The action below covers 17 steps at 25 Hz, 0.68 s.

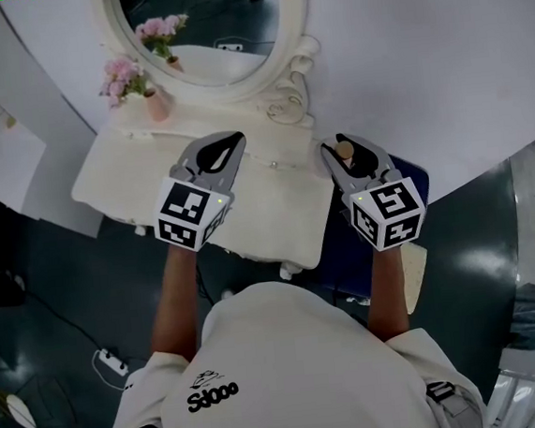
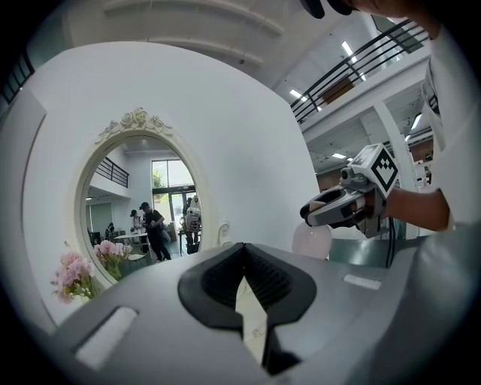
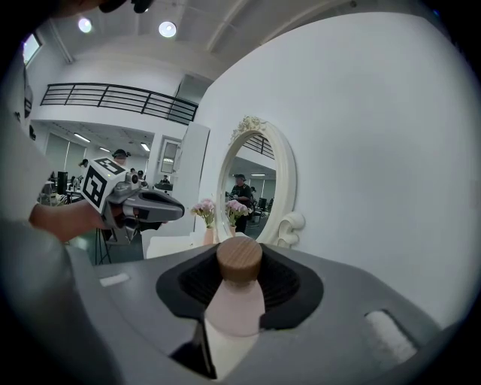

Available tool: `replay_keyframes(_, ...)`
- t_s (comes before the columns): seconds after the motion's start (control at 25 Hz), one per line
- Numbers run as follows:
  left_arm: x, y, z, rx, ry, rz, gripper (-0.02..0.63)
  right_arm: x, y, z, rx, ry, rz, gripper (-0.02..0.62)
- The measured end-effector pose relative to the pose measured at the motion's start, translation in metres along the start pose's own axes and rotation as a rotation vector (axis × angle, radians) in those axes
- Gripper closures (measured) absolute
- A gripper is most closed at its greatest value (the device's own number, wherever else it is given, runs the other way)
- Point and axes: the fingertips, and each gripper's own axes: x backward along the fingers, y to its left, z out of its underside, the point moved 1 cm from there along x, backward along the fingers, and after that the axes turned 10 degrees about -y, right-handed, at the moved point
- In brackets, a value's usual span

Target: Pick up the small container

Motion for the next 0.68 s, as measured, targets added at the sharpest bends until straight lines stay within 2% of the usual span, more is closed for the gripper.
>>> replay_keyframes(0.68, 0.009, 0.006, 0.014, 0.011, 0.023, -0.019, 0.589, -0.009, 0.013, 0.008, -0.004, 0.022, -0.038, 0.468)
